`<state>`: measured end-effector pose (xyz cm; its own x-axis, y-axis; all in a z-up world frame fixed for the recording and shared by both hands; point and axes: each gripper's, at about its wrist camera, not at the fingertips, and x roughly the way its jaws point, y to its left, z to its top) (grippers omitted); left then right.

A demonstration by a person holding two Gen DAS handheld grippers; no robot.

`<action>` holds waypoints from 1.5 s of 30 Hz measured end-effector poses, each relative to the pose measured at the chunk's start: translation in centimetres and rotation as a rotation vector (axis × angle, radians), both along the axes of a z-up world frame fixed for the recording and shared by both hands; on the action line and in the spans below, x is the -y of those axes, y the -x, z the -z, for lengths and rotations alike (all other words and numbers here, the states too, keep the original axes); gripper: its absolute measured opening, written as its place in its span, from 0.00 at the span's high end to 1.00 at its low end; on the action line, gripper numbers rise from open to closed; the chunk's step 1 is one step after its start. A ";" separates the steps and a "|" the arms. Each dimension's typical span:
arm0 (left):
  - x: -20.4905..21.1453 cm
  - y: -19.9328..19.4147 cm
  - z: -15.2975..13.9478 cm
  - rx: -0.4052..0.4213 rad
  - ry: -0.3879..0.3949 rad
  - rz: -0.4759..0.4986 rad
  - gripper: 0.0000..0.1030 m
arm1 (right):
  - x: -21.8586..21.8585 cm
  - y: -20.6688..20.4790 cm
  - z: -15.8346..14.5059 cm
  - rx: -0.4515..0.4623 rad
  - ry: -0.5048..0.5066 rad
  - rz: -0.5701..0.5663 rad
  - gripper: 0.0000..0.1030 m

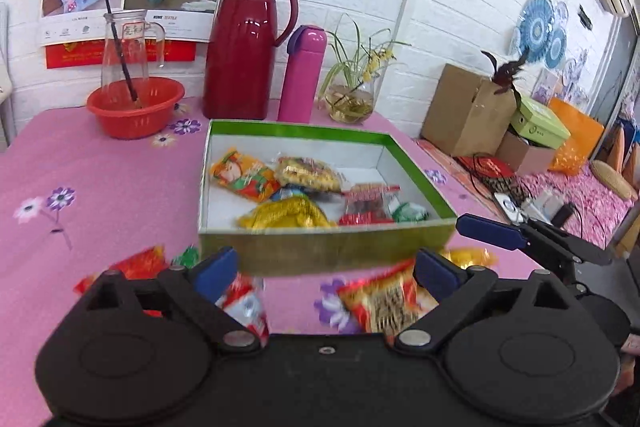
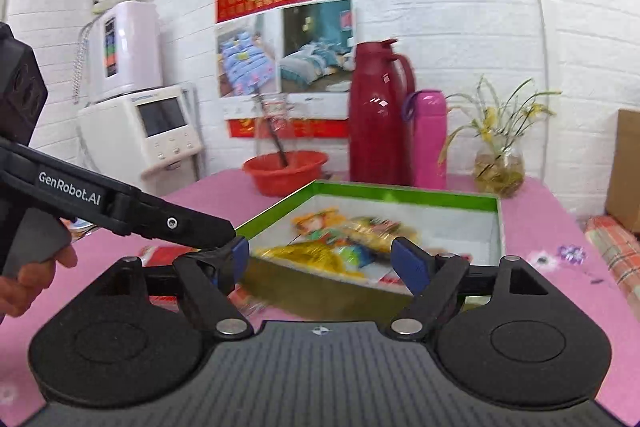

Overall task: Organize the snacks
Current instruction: 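Move both tools back over the remaining snacks, then grasp the clear seed packet with both tools and drop it into the box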

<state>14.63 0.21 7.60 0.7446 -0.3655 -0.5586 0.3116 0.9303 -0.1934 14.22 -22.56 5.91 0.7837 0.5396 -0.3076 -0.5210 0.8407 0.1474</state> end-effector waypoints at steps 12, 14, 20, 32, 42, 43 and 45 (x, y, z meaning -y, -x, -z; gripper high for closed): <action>-5.0 6.1 4.1 -0.087 0.014 -0.051 0.00 | -3.8 7.1 4.0 -0.184 0.079 -0.236 0.00; -5.2 5.8 4.2 -0.077 0.021 -0.027 0.00 | -5.0 8.0 4.5 -0.207 0.089 -0.278 0.00; -4.6 3.6 6.1 -0.130 0.001 0.060 0.21 | -7.3 8.7 4.8 -0.238 0.078 -0.298 0.00; -5.8 6.7 7.5 -0.259 0.132 0.069 0.22 | -7.5 8.7 5.2 -0.291 0.063 -0.302 0.00; -6.5 7.8 7.8 -0.282 0.174 0.123 0.20 | -8.0 8.7 5.3 -0.270 0.103 -0.293 0.00; -6.4 7.8 7.9 -0.286 0.177 0.125 0.17 | -8.0 8.8 5.4 -0.274 0.111 -0.299 0.00; -6.0 7.6 8.2 -0.292 0.174 0.130 0.17 | -8.2 8.7 5.6 -0.283 0.124 -0.308 0.00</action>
